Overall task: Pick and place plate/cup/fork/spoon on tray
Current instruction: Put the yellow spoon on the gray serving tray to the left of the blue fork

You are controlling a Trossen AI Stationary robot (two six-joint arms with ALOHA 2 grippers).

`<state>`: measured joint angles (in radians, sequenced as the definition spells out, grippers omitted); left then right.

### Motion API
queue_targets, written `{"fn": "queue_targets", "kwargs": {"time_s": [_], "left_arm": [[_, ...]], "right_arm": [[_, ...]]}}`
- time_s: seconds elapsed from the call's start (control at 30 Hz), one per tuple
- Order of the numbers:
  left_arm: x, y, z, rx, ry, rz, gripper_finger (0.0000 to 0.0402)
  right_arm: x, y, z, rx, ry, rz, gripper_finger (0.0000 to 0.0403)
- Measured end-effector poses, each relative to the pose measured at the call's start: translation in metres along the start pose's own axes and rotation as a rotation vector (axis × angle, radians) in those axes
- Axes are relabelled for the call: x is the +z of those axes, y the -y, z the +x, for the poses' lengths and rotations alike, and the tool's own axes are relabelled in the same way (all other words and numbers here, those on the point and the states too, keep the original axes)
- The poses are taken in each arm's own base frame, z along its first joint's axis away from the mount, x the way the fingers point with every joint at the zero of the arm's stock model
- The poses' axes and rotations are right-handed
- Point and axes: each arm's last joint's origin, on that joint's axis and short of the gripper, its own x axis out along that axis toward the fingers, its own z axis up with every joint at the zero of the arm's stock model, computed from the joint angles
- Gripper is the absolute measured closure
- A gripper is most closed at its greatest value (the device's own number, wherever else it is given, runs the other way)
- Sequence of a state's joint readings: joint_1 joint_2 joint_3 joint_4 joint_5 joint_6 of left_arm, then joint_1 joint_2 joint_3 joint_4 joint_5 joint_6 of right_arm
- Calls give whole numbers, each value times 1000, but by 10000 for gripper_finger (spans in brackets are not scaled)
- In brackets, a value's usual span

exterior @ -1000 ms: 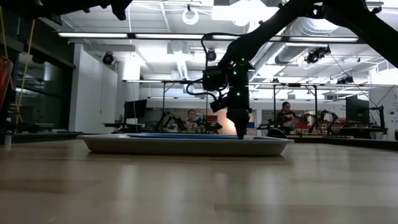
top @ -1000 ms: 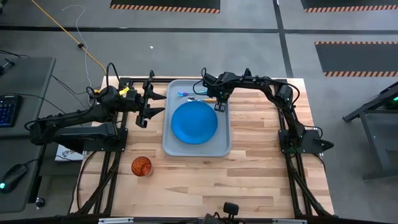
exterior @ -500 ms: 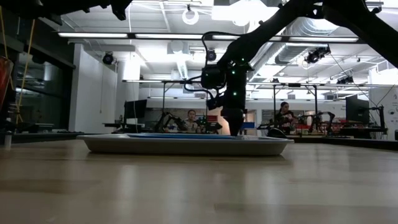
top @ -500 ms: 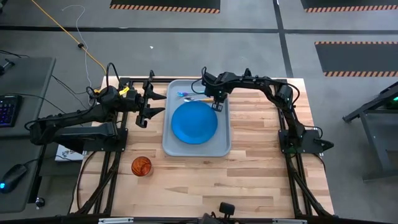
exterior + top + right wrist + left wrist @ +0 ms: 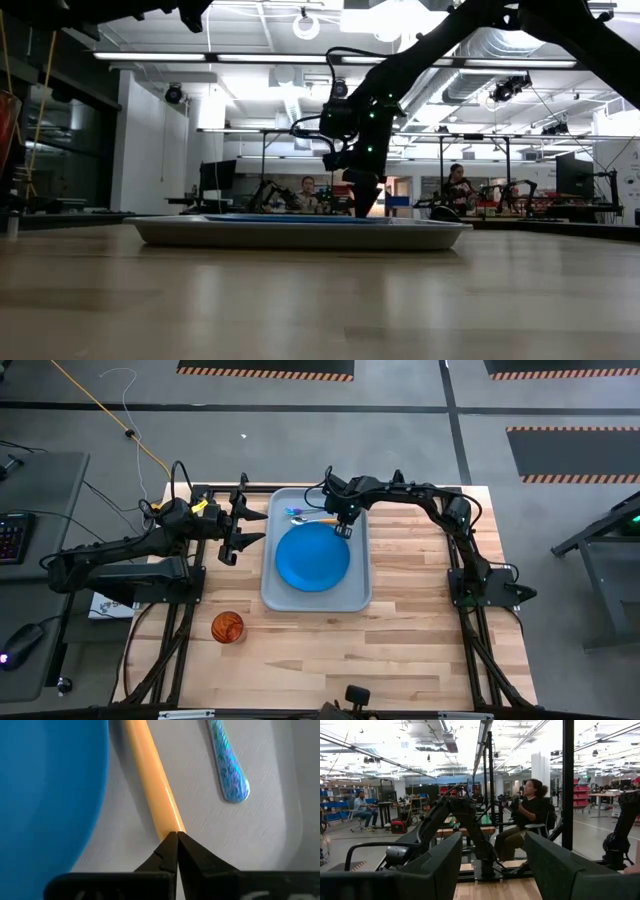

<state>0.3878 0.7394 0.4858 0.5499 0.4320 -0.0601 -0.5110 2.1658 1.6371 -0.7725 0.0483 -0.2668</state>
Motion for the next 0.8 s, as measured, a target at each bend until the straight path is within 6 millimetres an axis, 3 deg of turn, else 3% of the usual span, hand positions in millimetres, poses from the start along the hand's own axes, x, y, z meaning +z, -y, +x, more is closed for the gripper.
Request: {"fn": "queue_targets", "kwargs": {"time_s": [0.4, 0.67, 0.8], "left_arm": [[0, 0, 0, 0, 0, 1, 197], [0, 0, 0, 0, -3, -1, 197], [0, 0, 0, 0, -3, -1, 197]], "right_arm": [[4, -6, -3, -100, 2, -57, 403], [-17, -1, -3, -75, -197, 5, 403], [-17, -1, 1, -72, -171, 19, 403]]}}
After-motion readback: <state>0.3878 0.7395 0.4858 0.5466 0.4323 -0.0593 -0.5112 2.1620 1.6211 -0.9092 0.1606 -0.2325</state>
